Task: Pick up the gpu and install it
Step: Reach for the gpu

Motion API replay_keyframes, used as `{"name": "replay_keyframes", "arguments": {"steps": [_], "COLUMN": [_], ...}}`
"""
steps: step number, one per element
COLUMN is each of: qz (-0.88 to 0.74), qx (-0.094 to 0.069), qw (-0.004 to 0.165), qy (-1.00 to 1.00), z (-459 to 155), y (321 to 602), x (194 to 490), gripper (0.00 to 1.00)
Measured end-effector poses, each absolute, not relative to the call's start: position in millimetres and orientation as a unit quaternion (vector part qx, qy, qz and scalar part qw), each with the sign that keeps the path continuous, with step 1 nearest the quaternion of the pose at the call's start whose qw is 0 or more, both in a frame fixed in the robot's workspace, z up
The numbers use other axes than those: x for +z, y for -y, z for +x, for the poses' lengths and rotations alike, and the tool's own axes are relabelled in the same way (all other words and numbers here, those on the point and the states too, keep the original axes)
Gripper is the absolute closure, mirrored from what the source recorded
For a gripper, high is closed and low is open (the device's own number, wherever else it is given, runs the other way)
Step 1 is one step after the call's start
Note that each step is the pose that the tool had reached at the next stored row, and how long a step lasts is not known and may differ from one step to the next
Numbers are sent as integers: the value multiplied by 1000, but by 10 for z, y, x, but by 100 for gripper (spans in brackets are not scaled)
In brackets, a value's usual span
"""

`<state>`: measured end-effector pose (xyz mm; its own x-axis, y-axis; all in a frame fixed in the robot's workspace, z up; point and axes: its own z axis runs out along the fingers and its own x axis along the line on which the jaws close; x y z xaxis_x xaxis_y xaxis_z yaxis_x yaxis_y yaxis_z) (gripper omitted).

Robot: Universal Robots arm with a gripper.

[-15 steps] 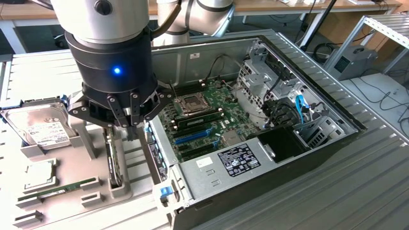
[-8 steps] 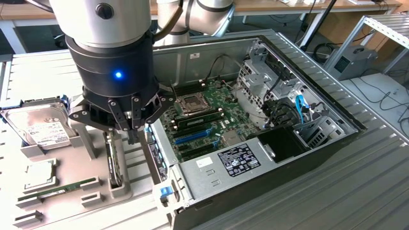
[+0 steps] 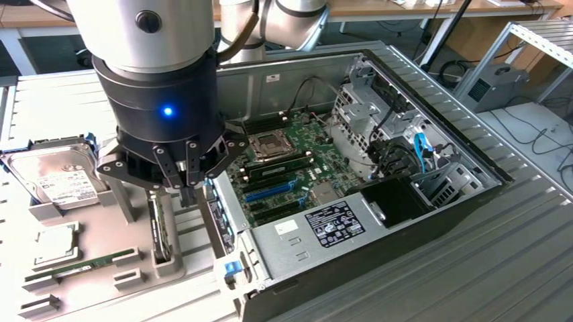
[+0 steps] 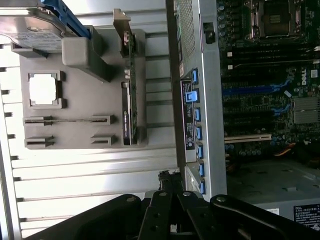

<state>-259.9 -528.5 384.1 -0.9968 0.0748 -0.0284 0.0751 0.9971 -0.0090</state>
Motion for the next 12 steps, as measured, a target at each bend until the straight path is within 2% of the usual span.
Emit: {"name": "replay_keyframes", "arguments": {"steps": [12], "qz": [37], "qx": [-6], "qw": [14], "qy": [-999], "z": [-2599], "y": [5405], "x": [3841], "gripper": [89]}}
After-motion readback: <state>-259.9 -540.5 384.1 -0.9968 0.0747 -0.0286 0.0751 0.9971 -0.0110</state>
